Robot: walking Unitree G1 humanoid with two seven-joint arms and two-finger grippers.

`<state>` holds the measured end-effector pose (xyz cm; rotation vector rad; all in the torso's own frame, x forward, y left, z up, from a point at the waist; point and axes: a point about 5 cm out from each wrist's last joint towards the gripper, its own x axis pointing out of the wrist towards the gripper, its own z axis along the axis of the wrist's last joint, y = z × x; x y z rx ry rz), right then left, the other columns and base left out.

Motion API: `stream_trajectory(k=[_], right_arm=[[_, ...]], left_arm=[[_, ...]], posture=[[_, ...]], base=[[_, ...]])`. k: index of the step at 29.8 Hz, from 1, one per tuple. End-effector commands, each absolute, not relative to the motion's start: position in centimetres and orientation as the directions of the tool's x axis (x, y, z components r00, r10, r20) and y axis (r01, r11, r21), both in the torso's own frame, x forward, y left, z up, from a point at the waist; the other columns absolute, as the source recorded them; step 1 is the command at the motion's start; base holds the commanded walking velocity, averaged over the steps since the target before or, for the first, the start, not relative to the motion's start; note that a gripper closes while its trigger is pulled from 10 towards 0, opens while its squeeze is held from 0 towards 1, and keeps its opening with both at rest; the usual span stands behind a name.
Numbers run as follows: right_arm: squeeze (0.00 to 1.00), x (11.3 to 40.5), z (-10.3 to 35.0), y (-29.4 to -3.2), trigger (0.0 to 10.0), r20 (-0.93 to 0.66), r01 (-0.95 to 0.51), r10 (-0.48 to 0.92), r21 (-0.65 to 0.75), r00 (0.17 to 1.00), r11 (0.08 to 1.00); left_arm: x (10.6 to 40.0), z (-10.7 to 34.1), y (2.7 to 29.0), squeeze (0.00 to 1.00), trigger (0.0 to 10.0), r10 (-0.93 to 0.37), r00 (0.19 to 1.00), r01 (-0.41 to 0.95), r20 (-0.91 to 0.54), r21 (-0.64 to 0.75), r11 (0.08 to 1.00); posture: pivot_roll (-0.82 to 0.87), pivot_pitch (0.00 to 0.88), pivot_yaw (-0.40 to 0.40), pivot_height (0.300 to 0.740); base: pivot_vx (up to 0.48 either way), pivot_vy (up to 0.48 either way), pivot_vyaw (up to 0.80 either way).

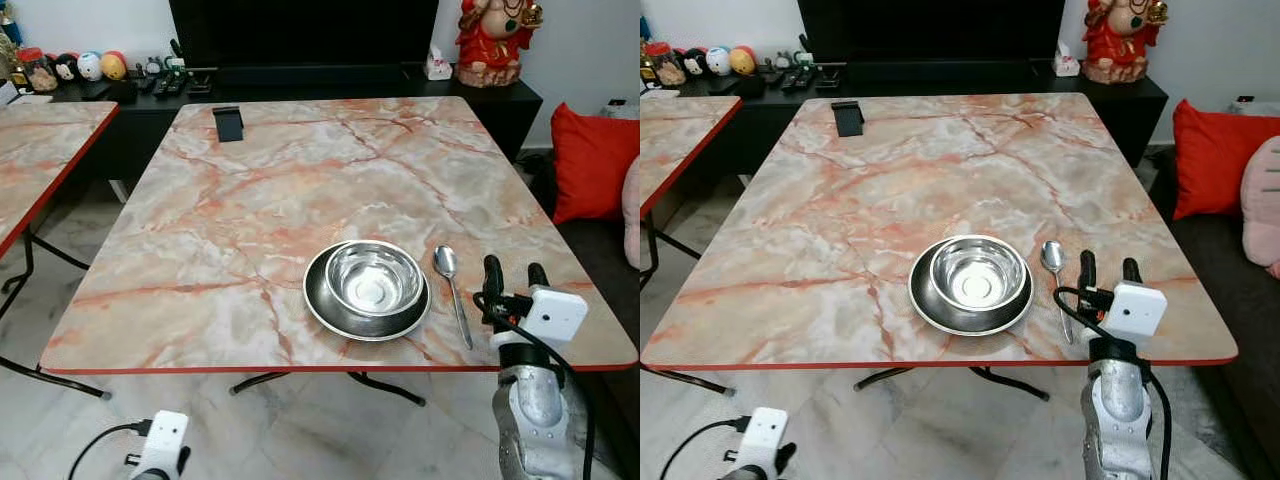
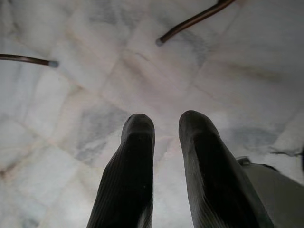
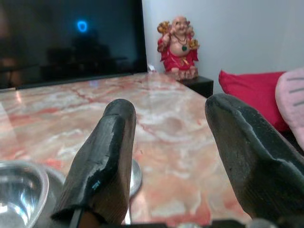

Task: Setting the table

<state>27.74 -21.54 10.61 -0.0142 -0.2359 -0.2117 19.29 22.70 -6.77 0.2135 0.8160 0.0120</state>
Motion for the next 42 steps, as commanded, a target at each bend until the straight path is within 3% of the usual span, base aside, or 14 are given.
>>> stream_trajectory(k=[1,12,22,30,42], right_arm=[[0.0,28.2,11.5,-21.5,10.0,0.257,0.214,-0.212,0.018,0.943,0.977],[0.0,29.0,11.4,-20.1,10.0,0.248,0.166,-0.165,0.02,0.955,0.986],[0.0,29.0,11.7,-20.5,10.0,0.258,0.179,-0.17,-0.012,0.951,0.984],[0.0,29.1,11.9,-20.3,10.0,0.268,0.162,-0.157,0.005,0.951,0.987],[0.0,29.3,12.0,-20.2,10.0,0.269,0.152,-0.148,0.005,0.952,0.988]], left_arm=[[19.0,-6.8,23.1,0.0,10.0,0.114,0.685,0.041,-0.719,0.195,0.98],[17.9,-7.1,23.9,0.0,10.0,0.147,0.675,0.004,-0.723,0.202,0.979],[18.2,-7.0,23.8,0.0,10.0,0.145,0.68,0.005,-0.718,0.202,0.979],[18.4,-7.0,23.4,0.0,10.0,0.136,0.684,0.011,-0.717,0.196,0.98],[18.2,-7.1,23.3,0.0,10.0,0.137,0.68,0.008,-0.72,0.194,0.981]], posture=[[0.01,0.0,0.007,0.731],[0.05,0.0,-0.01,0.731],[0.04,0.0,-0.005,0.731],[0.04,0.0,-0.003,0.731],[0.04,0.0,-0.008,0.731]], base=[[0.0,0.465,0.0],[0.0,0.464,0.0],[0.0,0.461,0.0],[0.0,0.458,0.71],[0.0,0.451,0.0]])
